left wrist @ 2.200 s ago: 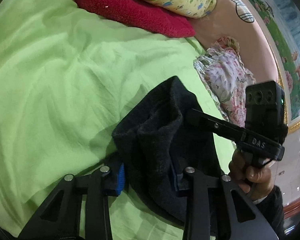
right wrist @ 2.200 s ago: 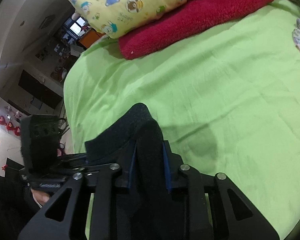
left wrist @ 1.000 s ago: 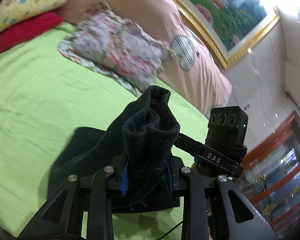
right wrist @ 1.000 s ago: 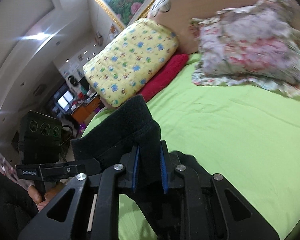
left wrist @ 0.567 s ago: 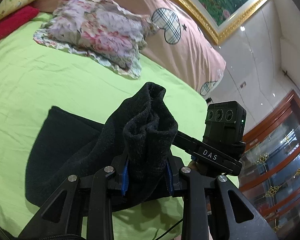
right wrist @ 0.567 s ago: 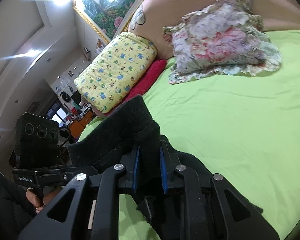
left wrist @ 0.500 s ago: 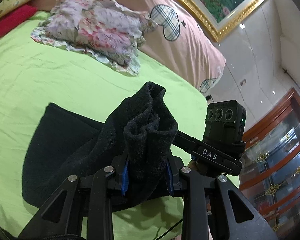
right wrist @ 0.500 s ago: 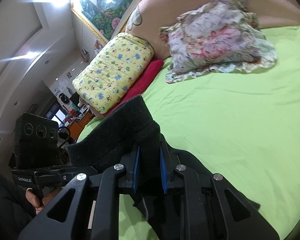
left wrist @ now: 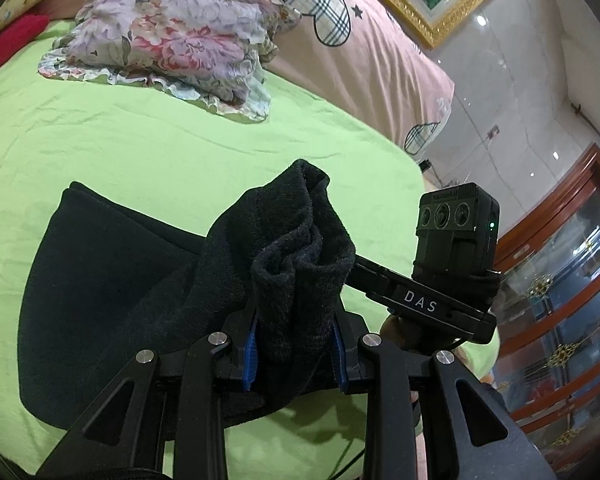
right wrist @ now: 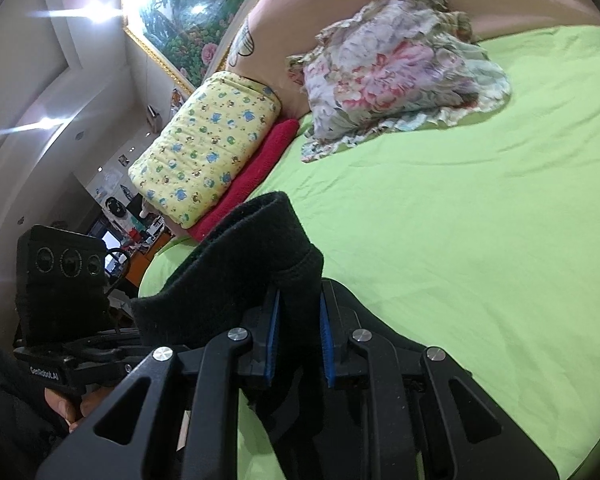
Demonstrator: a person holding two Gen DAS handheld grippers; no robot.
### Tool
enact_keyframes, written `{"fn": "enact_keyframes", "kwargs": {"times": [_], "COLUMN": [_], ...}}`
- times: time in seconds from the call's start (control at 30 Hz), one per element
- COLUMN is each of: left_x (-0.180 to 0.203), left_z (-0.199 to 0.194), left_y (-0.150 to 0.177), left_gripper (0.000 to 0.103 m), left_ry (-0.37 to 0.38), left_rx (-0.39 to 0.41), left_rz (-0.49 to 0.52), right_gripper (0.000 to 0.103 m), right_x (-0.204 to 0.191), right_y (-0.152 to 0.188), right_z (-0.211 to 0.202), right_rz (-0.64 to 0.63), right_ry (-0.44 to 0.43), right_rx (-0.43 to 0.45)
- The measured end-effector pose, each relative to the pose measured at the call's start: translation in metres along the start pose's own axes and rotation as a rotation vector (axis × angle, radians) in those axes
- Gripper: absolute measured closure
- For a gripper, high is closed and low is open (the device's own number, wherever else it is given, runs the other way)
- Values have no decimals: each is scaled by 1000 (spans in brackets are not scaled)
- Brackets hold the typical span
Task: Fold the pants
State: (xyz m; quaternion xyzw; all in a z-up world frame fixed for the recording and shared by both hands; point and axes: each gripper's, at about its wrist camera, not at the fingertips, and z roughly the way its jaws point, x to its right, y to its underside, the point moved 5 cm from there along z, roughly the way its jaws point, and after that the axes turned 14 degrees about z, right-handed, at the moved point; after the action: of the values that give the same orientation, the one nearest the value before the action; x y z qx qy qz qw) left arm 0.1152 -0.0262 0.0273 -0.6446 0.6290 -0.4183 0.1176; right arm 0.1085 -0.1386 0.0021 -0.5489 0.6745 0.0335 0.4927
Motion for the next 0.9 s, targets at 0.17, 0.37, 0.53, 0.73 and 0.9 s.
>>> {"fn": "enact_keyframes", "kwargs": {"times": [0.17, 0.37, 0.53, 0.73, 0.9], "left_x": [4, 5, 9, 10, 15], "left_z": [13, 22, 27, 37, 39], "left_y": [5, 10, 13, 20, 24], "left_gripper": [74, 74, 74, 69, 48], "left_ry": [-27, -42, -41, -32, 6], "left_rx": [-17, -26, -39, -77, -89], "left_rz": [31, 49, 66, 65, 65], "right_gripper": [84, 84, 84, 84, 83], "right_x": [12, 19, 26, 40, 44], "right_y": [6, 7, 9, 9, 11], "right_z": [-1, 0, -3, -18, -44], "right_rz": [17, 19, 34, 87, 118], "right_ry": [15, 26, 42, 85, 130], "right_rx": [0, 0, 2, 35, 112]}}
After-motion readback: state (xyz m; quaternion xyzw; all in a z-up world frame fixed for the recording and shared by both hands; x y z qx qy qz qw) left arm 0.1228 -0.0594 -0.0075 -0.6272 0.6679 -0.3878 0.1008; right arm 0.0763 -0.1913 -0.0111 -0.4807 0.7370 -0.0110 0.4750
